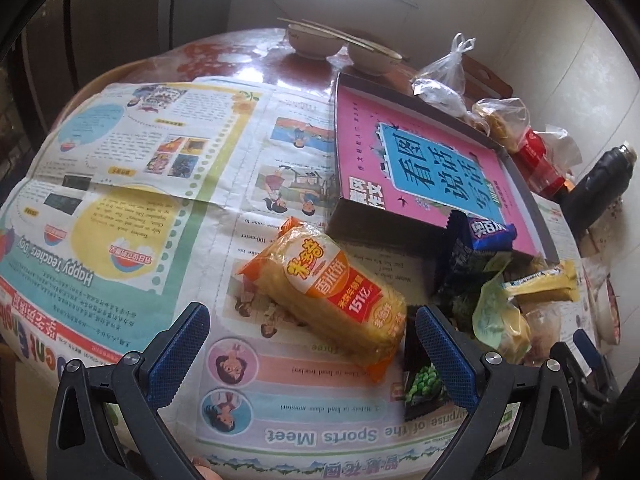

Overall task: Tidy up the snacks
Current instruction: 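Grasp the orange cracker pack with left gripper while right gripper grasps pastry bag, then lower cracker pack into box with left gripper while right gripper places pastry bag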

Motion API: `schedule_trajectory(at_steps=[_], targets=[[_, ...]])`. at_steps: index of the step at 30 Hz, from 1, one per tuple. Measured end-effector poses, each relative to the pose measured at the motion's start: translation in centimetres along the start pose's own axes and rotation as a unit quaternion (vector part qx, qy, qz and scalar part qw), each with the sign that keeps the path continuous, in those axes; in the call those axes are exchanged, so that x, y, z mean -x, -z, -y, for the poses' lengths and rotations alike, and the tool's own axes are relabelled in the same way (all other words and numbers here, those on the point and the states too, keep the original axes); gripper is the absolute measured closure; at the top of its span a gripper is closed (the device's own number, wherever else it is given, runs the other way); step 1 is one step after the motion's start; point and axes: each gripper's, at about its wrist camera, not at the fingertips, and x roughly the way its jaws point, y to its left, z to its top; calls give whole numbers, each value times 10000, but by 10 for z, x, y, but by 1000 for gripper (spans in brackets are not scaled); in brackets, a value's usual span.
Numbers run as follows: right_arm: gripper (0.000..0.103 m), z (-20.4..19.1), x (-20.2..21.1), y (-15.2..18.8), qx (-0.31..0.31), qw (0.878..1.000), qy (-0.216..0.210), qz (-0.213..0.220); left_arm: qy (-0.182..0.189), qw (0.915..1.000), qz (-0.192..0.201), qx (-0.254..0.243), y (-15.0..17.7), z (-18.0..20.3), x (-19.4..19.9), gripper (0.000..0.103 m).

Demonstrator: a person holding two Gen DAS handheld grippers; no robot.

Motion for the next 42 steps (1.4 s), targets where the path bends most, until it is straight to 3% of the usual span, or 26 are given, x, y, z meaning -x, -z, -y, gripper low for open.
schedule_trajectory(at_steps=[14,17,21,25,28,35,42], targets=[[2,13,-27,-6,-190,9990,-111,-386,-537,9974,-416,249,-17,11,-32,0],[13,10,-32,-6,-96,9988,-132,-467,-604,9972,-364,237,-18,11,-34,0],[37,1,-35,-1,162,9982,-180,-551,-574,9978,-276,200,-16,9,-32,2],[53,-2,-34,2,304,9981,-164,-514,-564,9981,-169,179,-14,4,-25,15],[62,1,-32,1,251,9983,-201,-478,-509,9985,-63,171,-12,0,-20,32],[62,13,-25,0,74,9993,-145,-329,-437,9990,65,-45,-6,-4,-14,68],[63,20,-12,-9,-46,9999,-129,-53,-76,9999,97,-18,-1,-10,-6,79]])
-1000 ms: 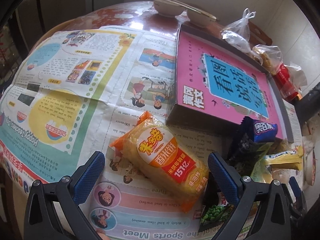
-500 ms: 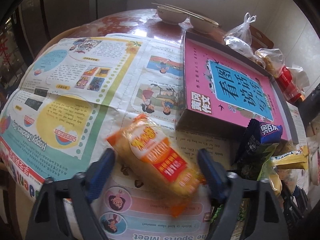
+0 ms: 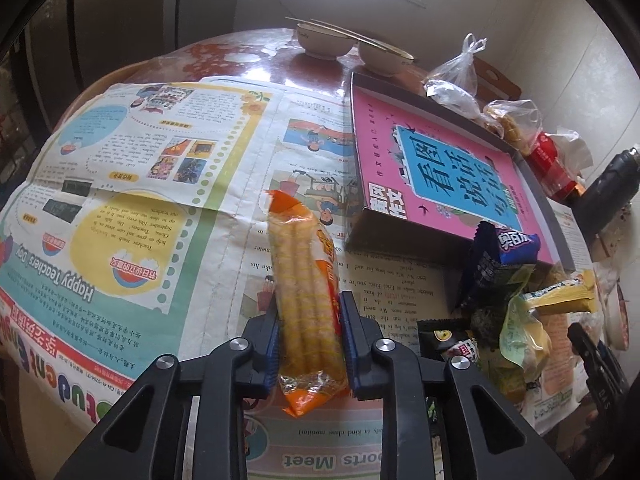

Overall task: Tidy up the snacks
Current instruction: 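Lower cracker pack into box with left gripper while right gripper places pastry bag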

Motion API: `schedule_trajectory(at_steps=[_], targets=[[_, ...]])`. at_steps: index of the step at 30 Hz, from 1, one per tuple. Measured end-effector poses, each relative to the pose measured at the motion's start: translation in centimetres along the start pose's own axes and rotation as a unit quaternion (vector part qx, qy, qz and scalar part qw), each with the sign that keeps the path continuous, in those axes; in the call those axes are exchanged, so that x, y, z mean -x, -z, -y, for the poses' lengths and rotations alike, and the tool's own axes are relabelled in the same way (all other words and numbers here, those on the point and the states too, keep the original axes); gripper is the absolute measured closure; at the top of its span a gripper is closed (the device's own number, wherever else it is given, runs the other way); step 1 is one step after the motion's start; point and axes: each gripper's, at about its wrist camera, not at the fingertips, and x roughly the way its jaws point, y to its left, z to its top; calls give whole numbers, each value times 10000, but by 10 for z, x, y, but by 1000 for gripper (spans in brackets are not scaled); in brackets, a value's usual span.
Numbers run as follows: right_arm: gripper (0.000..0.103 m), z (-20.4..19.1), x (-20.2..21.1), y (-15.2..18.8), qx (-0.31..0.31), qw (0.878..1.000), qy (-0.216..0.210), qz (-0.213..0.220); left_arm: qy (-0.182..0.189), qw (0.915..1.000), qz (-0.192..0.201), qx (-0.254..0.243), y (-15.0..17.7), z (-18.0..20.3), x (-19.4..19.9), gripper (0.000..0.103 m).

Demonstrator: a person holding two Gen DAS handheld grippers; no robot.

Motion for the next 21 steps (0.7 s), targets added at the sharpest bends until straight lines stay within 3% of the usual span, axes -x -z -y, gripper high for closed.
schedule_trajectory(at_steps=[10,21], targets=[[63,2,9,-26,-44,9993,16,369,-25,9987,466,-180,-10,3,28,80],[63,-5,-5,-55,9,9985,-192,505,96,9969,690,-361,-37,24,35,80]])
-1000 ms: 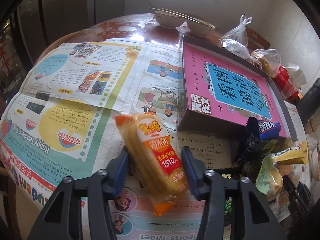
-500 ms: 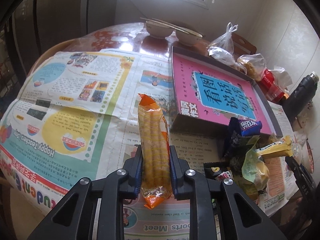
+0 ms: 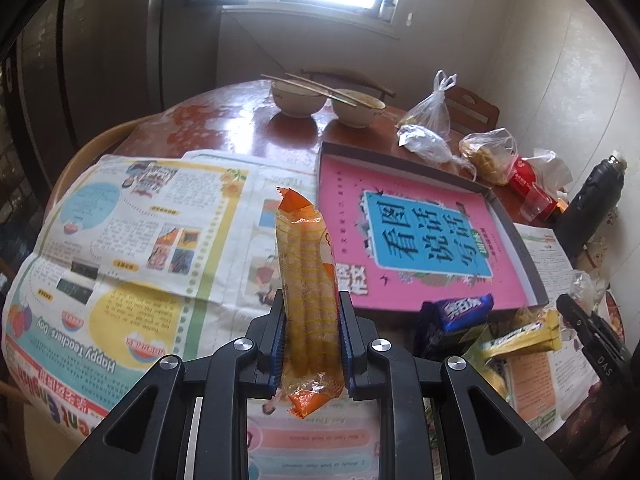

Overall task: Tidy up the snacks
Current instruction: 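Lower cracker pack into box with left gripper while right gripper places pastry bag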

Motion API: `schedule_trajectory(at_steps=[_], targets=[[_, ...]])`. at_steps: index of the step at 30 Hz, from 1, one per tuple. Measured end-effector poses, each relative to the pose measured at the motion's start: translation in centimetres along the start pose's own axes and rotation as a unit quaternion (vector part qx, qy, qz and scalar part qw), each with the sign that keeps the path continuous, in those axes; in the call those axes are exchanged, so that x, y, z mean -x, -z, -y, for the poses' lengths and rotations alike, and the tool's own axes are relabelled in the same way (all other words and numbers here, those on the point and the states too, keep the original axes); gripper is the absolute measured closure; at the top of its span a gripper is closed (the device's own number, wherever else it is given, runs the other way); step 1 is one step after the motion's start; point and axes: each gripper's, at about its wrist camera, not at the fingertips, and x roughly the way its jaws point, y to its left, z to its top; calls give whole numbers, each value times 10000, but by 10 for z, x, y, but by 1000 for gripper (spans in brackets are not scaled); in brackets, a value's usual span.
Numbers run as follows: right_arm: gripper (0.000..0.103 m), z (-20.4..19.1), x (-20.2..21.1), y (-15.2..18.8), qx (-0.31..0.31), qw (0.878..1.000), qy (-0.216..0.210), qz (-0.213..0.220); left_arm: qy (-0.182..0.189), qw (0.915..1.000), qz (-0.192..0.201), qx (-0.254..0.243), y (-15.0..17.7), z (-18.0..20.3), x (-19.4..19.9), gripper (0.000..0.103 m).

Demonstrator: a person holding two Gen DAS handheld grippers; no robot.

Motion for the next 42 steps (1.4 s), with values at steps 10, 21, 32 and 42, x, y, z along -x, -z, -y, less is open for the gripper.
schedule_trajectory(at_steps=[10,21,32,42], targets=[[63,-2,-19,-23,-70,9999,-71,-22,164,9996,-122,-204,-25,27,-23,80],[63,4,-45,-36,-142,9996,-38,-254,305,9982,-326,-401,-44,45,-51,80],[63,4,-74,-36,-128,9975,-124,-687,491,9966,-546,-379,-50,49,-78,80],[62,5,-89,-28,-137,9945,-74,-1035,514,9954,-724,-359,-44,49,-92,80]])
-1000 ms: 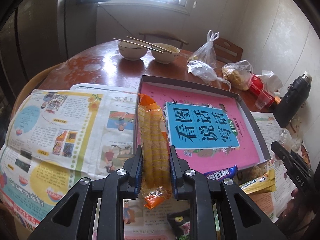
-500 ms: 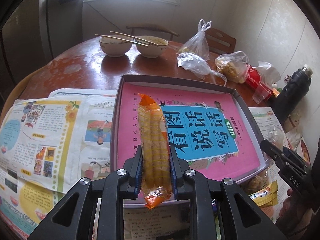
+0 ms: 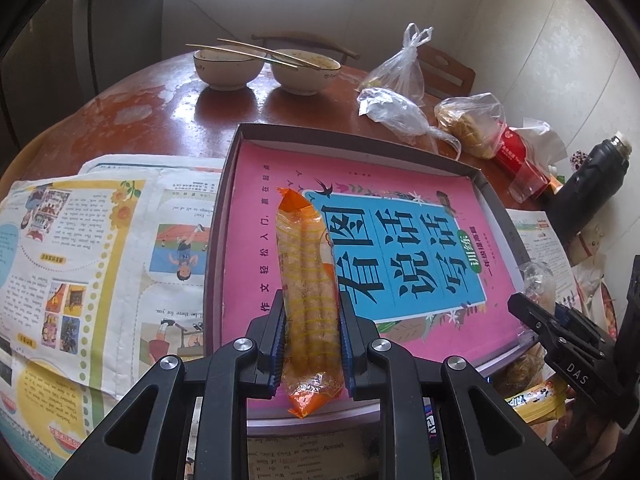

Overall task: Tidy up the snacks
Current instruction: 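Lower cracker pack into box with left gripper while right gripper places pastry bag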

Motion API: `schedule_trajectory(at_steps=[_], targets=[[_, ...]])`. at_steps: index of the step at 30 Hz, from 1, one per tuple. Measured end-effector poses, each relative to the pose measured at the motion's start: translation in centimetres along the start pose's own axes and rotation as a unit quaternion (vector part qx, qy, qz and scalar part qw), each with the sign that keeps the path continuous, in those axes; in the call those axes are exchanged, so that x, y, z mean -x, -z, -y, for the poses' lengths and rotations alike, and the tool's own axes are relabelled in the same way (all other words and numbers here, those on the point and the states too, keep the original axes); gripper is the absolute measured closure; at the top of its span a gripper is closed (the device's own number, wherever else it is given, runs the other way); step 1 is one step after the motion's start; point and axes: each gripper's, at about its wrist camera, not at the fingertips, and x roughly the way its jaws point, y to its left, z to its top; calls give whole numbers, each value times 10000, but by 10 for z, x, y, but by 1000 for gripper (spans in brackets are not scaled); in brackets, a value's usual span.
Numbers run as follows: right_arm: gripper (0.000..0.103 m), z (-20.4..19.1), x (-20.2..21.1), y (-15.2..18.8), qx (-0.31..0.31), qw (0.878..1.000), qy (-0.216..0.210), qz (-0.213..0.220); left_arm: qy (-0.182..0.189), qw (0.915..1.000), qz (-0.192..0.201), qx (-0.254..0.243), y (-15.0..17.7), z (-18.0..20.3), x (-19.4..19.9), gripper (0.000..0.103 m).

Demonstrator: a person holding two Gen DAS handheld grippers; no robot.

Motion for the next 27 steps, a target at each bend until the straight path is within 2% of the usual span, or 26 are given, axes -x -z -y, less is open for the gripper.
schedule_trajectory(at_steps=[18,27], targets=[[62,4,3,3,-182,9998,19,-64,27,10000,-3,-57,3,3,3,76],[59,3,17,2,-236,9996,-28,122,88,9999,146,-5,4,0,19,59]])
